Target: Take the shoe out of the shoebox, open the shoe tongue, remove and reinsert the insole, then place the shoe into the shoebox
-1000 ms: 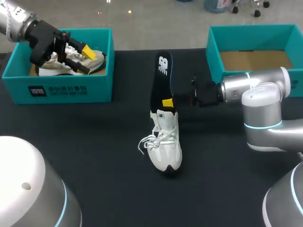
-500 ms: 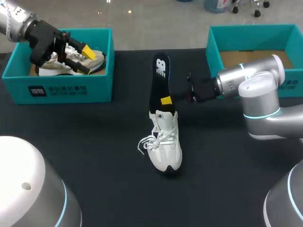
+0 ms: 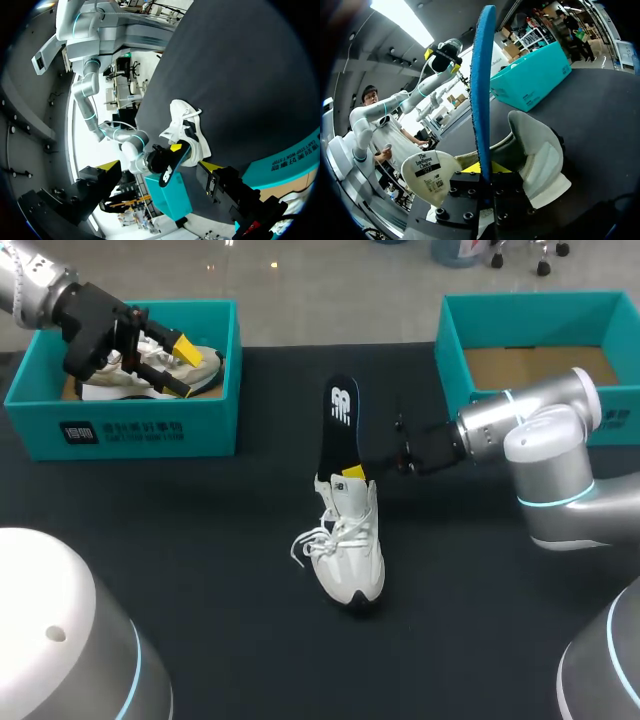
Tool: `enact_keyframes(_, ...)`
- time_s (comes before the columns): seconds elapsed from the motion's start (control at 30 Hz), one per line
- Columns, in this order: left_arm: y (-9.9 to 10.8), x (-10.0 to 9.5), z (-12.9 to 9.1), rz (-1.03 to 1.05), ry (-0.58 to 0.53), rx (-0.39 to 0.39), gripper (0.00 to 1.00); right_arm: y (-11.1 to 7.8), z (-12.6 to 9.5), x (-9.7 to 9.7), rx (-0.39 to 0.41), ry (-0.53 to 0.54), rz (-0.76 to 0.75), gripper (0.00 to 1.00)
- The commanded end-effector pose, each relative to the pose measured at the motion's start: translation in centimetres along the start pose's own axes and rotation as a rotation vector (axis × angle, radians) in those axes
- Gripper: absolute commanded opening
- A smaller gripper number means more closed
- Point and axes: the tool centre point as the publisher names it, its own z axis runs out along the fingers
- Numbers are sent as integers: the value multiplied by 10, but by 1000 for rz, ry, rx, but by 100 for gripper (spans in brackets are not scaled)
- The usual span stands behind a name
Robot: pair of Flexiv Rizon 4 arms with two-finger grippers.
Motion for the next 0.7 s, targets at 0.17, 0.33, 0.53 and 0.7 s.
enact_keyframes(0.17, 0, 0, -1, 1, 3, 2, 100, 22, -1, 9, -26, -24, -63, 47)
enact_keyframes(0.33, 0, 0, -1, 1, 3, 2, 100, 38, 1, 8, -29, -11, -86, 35)
enact_keyframes(0.53, 0, 0, -1, 1, 3, 2, 100, 40, 4, 2, -8, 21, -79, 0)
enact_keyframes(0.7, 0, 0, -1, 1, 3, 2, 100, 28, 5, -2, 29, 41, -39, 0)
